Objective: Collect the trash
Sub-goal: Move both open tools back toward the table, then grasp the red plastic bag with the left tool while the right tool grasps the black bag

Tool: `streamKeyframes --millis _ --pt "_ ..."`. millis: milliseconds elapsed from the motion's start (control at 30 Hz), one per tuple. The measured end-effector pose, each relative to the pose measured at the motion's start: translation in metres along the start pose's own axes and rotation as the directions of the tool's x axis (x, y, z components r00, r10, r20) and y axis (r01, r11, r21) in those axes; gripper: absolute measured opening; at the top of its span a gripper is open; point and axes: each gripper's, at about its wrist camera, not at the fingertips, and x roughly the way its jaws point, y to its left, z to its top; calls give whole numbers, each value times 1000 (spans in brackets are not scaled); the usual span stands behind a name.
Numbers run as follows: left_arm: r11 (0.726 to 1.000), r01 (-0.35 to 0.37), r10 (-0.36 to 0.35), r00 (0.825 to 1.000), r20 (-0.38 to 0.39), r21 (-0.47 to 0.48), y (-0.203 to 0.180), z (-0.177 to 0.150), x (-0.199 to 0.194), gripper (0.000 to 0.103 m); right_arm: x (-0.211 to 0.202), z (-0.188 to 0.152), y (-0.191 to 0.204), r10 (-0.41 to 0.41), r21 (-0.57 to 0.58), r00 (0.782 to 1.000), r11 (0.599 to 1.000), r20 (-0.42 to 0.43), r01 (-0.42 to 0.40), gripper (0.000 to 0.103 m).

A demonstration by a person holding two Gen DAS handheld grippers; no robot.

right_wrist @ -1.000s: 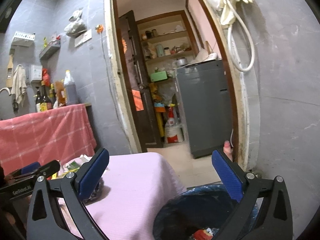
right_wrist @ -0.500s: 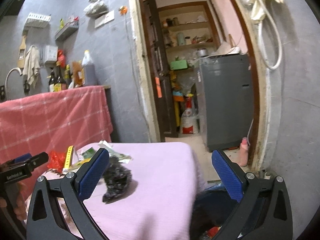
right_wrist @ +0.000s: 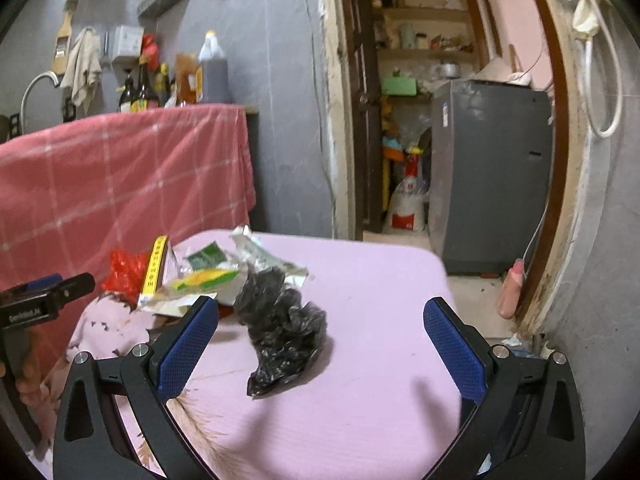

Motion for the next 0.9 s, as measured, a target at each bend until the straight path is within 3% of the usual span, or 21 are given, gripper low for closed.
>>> streamKeyframes --millis 633,900 --pt "993 106 -100 986 -133 42 20 21 56 98 72 3 16 62 23 974 998 -219 -58 102" --pt "983 174 -162 969 -186 50 23 28 65 67 90 -1 29 73 0 958 997 -277 -76 79"
